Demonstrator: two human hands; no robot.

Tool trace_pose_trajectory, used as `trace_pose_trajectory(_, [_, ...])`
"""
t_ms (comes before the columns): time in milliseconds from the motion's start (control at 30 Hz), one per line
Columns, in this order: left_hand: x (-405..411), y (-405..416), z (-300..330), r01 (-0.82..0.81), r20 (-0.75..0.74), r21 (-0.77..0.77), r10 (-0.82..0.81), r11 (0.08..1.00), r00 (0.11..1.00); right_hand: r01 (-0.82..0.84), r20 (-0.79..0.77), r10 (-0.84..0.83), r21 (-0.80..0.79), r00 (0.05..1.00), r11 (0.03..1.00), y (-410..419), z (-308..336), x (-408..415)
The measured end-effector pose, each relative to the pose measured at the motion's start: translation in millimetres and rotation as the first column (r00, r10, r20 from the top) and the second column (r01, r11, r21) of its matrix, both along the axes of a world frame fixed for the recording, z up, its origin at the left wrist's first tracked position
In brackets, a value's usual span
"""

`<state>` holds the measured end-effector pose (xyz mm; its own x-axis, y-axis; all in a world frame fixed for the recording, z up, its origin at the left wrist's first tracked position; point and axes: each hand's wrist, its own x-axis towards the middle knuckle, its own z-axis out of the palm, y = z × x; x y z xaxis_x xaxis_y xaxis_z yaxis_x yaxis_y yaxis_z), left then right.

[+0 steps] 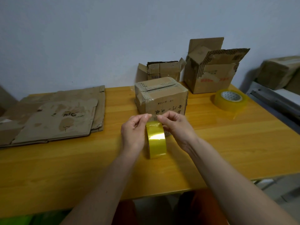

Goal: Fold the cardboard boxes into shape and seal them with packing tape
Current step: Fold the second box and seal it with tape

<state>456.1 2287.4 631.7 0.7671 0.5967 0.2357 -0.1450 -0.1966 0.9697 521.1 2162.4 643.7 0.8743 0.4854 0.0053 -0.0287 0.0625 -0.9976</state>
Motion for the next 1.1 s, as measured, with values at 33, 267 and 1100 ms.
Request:
trace_pose_trajectory(33, [-1, -1, 0, -0.005, -0.013, -0.015, 0.005, 1.0, 1.0, 0.026, -0.003, -0.026, 0.008, 1.0, 1.0, 2, 0, -3])
trace_pose_trajectory(267, [-4, 4, 5, -0.008, -0.036, -0.054, 0.006, 0.999, 0.999, 0.122, 0.014, -0.122, 0.016, 0.992, 0.992, 4, -2, -7])
trace_pose_trajectory(1100, [-4, 9, 10, 0.036, -0.192, 0.211, 0.005, 0.977, 0.981, 0.111, 0.494, 0.098, -0.376, 0.864, 0.92, -2, 7, -8])
